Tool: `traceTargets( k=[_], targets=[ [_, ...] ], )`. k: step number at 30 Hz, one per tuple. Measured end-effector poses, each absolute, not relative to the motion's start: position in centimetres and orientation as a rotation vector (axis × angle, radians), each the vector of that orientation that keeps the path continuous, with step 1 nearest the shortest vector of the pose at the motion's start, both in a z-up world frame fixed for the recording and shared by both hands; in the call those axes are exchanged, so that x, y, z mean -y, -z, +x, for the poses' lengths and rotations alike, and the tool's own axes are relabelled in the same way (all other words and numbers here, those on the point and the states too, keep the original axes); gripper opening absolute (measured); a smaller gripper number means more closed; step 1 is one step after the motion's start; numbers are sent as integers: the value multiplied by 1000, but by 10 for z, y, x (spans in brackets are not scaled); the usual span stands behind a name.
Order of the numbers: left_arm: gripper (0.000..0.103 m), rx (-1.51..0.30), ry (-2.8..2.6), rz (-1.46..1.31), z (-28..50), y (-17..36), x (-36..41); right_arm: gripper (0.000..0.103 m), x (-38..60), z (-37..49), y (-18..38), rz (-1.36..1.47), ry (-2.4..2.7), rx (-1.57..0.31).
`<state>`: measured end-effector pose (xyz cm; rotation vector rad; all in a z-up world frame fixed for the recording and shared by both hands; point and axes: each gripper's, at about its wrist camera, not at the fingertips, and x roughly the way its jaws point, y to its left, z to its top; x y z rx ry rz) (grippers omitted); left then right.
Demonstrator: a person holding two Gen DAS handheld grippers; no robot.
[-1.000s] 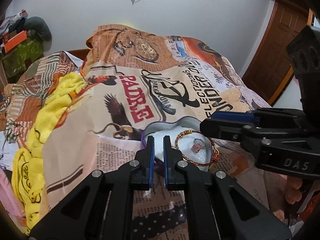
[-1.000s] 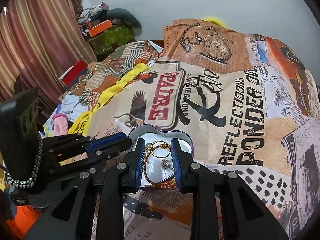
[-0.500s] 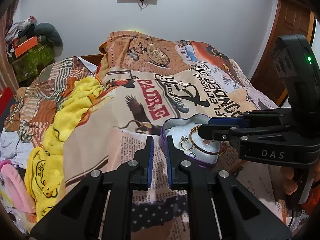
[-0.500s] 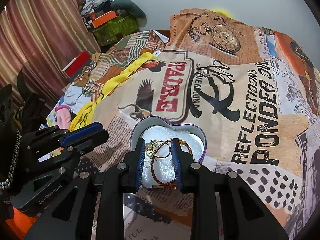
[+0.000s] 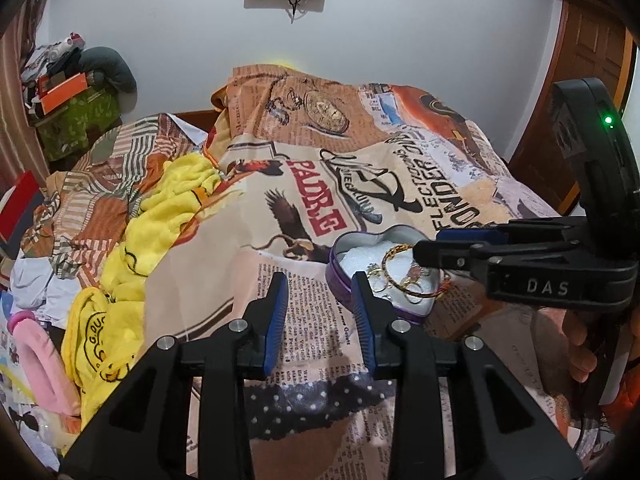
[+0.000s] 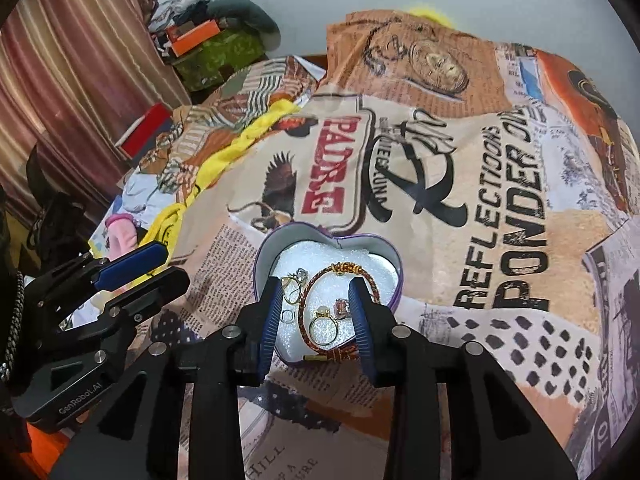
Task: Organize jewelry
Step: 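Open the right tool to drop the gold ring into the tin while the left tool opens beside it, then move both tools back to the red bracelet and silver ring on the cover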
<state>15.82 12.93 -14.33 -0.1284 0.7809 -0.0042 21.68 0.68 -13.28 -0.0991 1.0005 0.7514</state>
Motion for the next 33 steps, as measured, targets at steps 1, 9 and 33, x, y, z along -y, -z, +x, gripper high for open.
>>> traceTargets(
  k=[1, 9, 33],
  targets=[
    [33, -772, 6, -126, 156, 139, -128, 31, -2, 215, 128, -92, -746, -984],
    [38, -709, 32, -109, 149, 113, -112, 31, 33, 204, 97, -68, -689, -869],
    [40, -737, 256, -34, 163, 115, -2, 40, 143, 173, 77, -32, -499, -759]
  ],
)
